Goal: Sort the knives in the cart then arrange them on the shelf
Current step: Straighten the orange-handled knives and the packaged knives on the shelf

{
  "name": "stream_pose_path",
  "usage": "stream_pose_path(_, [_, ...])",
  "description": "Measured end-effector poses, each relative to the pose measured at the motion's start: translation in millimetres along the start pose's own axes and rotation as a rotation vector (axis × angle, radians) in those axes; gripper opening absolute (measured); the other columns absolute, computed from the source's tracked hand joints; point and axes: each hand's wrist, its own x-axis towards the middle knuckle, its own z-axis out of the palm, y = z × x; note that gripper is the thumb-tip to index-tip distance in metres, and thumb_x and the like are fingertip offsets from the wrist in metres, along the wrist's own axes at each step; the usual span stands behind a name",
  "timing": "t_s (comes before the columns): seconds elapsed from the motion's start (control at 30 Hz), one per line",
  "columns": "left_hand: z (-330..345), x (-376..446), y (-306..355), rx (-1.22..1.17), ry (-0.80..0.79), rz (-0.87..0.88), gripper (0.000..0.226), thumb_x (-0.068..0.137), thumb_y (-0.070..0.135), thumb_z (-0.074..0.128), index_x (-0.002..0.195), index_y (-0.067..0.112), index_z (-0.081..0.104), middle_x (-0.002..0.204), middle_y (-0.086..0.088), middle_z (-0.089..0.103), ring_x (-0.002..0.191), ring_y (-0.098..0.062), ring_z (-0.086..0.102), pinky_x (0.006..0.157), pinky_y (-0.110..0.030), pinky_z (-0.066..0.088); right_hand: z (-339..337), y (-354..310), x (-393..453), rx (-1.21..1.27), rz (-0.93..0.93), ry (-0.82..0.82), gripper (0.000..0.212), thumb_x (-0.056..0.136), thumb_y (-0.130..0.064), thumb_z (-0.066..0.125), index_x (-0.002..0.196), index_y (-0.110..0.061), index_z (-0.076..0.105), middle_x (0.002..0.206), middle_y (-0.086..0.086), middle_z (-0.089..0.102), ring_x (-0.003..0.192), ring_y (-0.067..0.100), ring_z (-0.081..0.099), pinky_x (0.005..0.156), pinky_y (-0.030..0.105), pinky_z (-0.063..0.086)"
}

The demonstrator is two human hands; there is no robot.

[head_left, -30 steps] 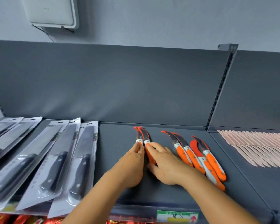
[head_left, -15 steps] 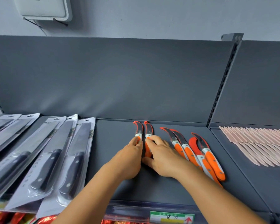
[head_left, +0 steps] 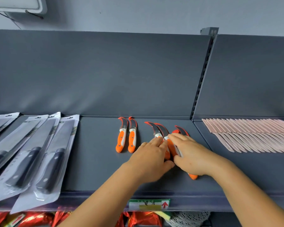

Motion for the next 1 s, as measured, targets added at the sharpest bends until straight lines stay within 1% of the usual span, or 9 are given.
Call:
stream_pose_path(0.07, [2.1, 4.2, 2.3, 0.073, -0.029, -0.009, 0.059, 0.098, 0.043, 0.039, 0.148, 0.013, 0.026, 0.151, -0.003, 0.027, 0.133, -0.023, 0.03, 0.108, -0.032, 0.023, 1.2, 4.9, -0.3, -0.042, -0.025, -0.025, 0.051, 0.087, -0.015, 0.046, 0.137, -0.022, 0.036, 0.146, -0.006, 0.034, 0.132, 0.018, 0.033, 0.111, 0.031, 0.026])
stream_pose_path(0.13, [4.2, 7.3, 1.0, 0.137, -0.04, -0.012, 0.057, 0.099, 0.042, 0.037, 0.147, 0.012, 0.026, 0.15, -0.002, 0.028, 0.132, -0.023, 0.031, 0.108, -0.031, 0.022, 6.5, 7.8, 2.7, -0.091, -0.055, -0.047, 0.045, 0.089, -0.017, 0.046, 0.134, -0.023, 0.04, 0.148, -0.008, 0.032, 0.128, 0.024, 0.037, 0.11, 0.034, 0.027])
stream_pose_path(0.27, [5.3, 13.3, -9.5, 0.224, -0.04, -0.033, 0.045, 0.099, 0.038, 0.039, 0.135, 0.012, 0.041, 0.137, -0.005, 0.043, 0.121, -0.023, 0.042, 0.104, -0.031, 0.027, 13.9, 6.2, 14.8, -0.095, -0.088, -0.015, 0.035, 0.091, -0.022, 0.054, 0.125, -0.022, 0.048, 0.14, -0.009, 0.037, 0.121, 0.025, 0.043, 0.099, 0.032, 0.033])
stream_pose_path(0.33, [2.6, 15.2, -15.7, 0.241, -0.031, -0.055, 0.038, 0.099, 0.034, 0.039, 0.128, 0.011, 0.046, 0.13, -0.006, 0.048, 0.115, -0.023, 0.046, 0.1, -0.031, 0.03, 16.2, 2.2, 22.7, -0.068, -0.091, -0.009, 0.035, 0.089, -0.027, 0.057, 0.123, -0.022, 0.048, 0.139, -0.006, 0.039, 0.125, 0.023, 0.042, 0.099, 0.034, 0.033])
stream_pose_path(0.4, [0.6, 16.4, -22.8, 0.234, -0.014, -0.067, 0.038, 0.1, 0.032, 0.038, 0.13, 0.011, 0.046, 0.132, -0.006, 0.047, 0.117, -0.023, 0.045, 0.1, -0.03, 0.029, 17.9, -3.2, 30.6, -0.038, -0.09, -0.005, 0.041, 0.088, -0.031, 0.06, 0.125, -0.022, 0.047, 0.139, -0.006, 0.04, 0.128, 0.021, 0.04, 0.104, 0.04, 0.035])
stream_pose_path(0.53, [-2.7, 14.8, -30.8, 0.228, -0.009, -0.075, 0.05, 0.102, 0.028, 0.034, 0.148, 0.012, 0.023, 0.149, -0.002, 0.028, 0.134, -0.022, 0.031, 0.106, -0.029, 0.018, 19.1, -11.2, 41.8, -0.011, -0.1, -0.002, 0.046, 0.089, -0.031, 0.059, 0.131, -0.018, 0.046, 0.147, -0.004, 0.034, 0.133, 0.02, 0.034, 0.109, 0.038, 0.032])
stream_pose_path(0.7, [-5.1, 15.7, -35.9, 0.244, 0.004, -0.079, 0.04, 0.101, 0.022, 0.036, 0.14, 0.014, 0.037, 0.136, 0.0, 0.04, 0.122, -0.021, 0.04, 0.094, -0.03, 0.022, 16.9, -16.8, 47.3, -0.034, -0.09, 0.001, 0.041, 0.092, -0.035, 0.057, 0.127, -0.017, 0.049, 0.148, -0.003, 0.032, 0.131, 0.021, 0.033, 0.106, 0.036, 0.034])
stream_pose_path(0.87, [-6.9, 14.7, -38.4, 0.287, 0.003, -0.078, 0.033, 0.101, 0.02, 0.036, 0.132, 0.01, 0.042, 0.128, -0.003, 0.045, 0.115, -0.023, 0.046, 0.101, -0.032, 0.025, 16.6, -19.2, 48.0, -0.044, -0.083, -0.005, 0.04, 0.093, -0.035, 0.055, 0.127, -0.016, 0.047, 0.153, -0.005, 0.025, 0.135, 0.021, 0.029, 0.105, 0.032, 0.031])
stream_pose_path(1.0, [-7.3, 14.3, -42.1, 0.241, 0.001, -0.067, 0.027, 0.101, 0.02, 0.035, 0.123, 0.01, 0.047, 0.124, -0.003, 0.046, 0.109, -0.022, 0.047, 0.094, -0.029, 0.027, 15.6, -20.4, 46.4, -0.043, -0.077, 0.001, 0.041, 0.093, -0.034, 0.055, 0.128, -0.015, 0.045, 0.152, -0.006, 0.025, 0.134, 0.02, 0.029, 0.103, 0.031, 0.031])
